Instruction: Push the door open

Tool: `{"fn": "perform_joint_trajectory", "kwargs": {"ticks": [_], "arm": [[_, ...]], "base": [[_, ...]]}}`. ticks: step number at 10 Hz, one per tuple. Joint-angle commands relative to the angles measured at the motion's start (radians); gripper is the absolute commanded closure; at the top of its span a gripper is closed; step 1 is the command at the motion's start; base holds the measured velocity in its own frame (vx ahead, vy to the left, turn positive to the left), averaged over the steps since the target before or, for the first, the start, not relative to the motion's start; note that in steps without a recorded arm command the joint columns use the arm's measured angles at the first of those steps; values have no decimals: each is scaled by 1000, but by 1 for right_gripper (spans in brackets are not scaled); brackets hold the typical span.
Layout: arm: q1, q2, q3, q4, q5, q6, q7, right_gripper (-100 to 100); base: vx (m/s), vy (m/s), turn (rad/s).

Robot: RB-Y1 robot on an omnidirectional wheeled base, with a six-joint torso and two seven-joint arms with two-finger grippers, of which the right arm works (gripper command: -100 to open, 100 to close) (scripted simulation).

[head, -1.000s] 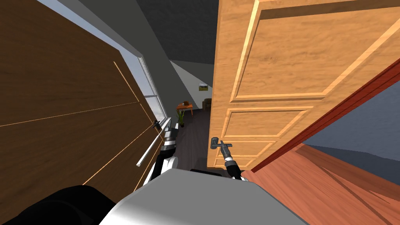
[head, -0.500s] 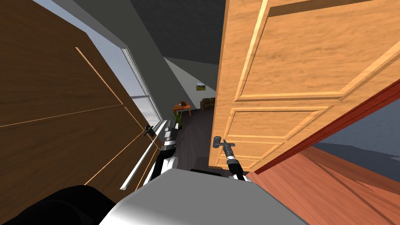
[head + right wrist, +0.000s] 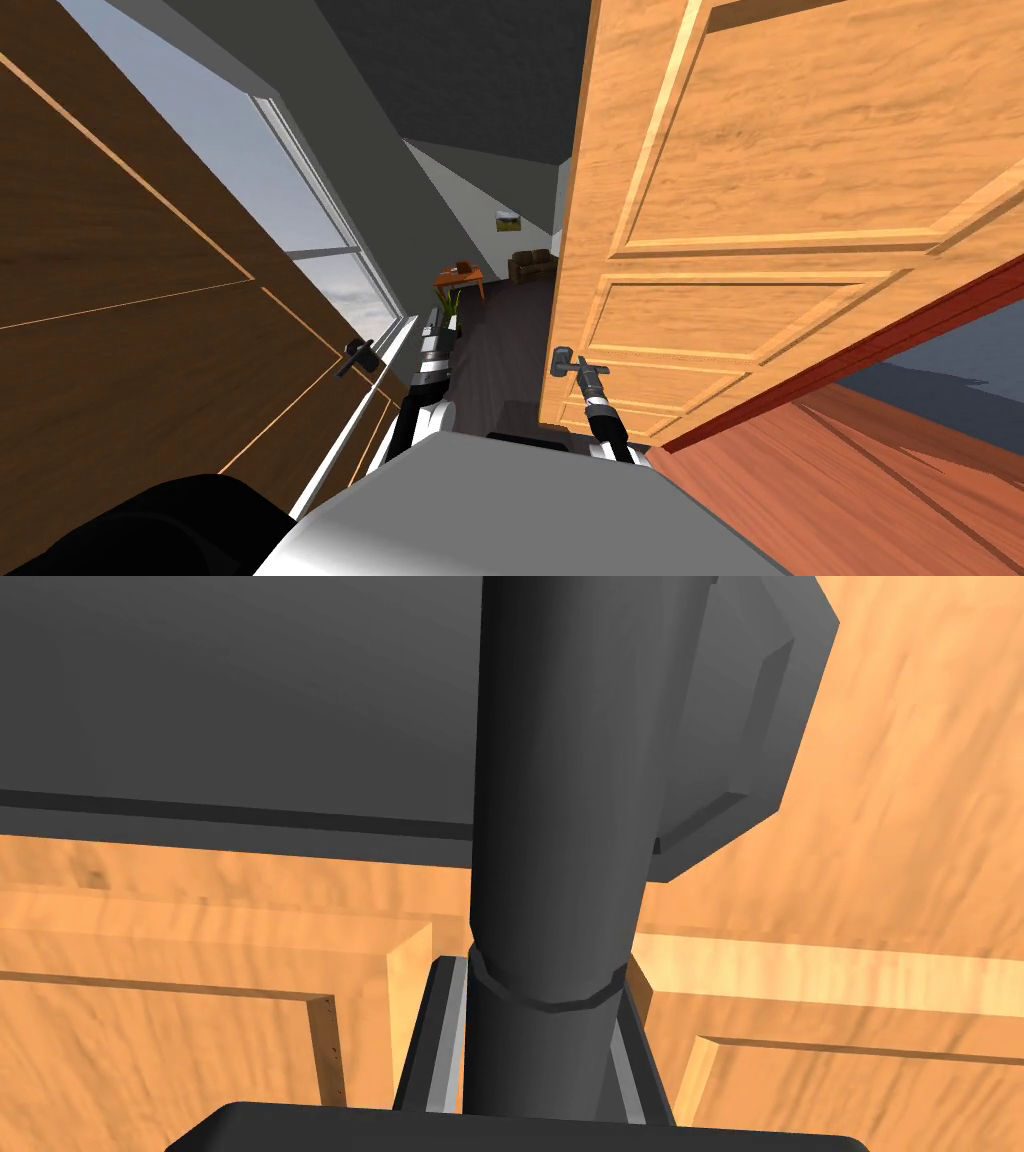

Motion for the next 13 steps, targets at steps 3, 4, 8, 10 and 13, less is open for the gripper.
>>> {"fn": "perform_joint_trajectory", "kwargs": {"ticks": [3,4,8,10,13], "arm": [[-5,-12,-17,0,-6,0,0,100],[-7,-21,-29,2,-10,0,1,100],[-16,-45,-73,9,-26,2,2,100],[-20,-51,-93,12,-33,3,3,100],[-28,-57,-129,18,-45,4,5,100]], "base": [[134,34,-43],[208,59,-55],[206,64,-69],[175,72,-91],[169,78,-80]]}}
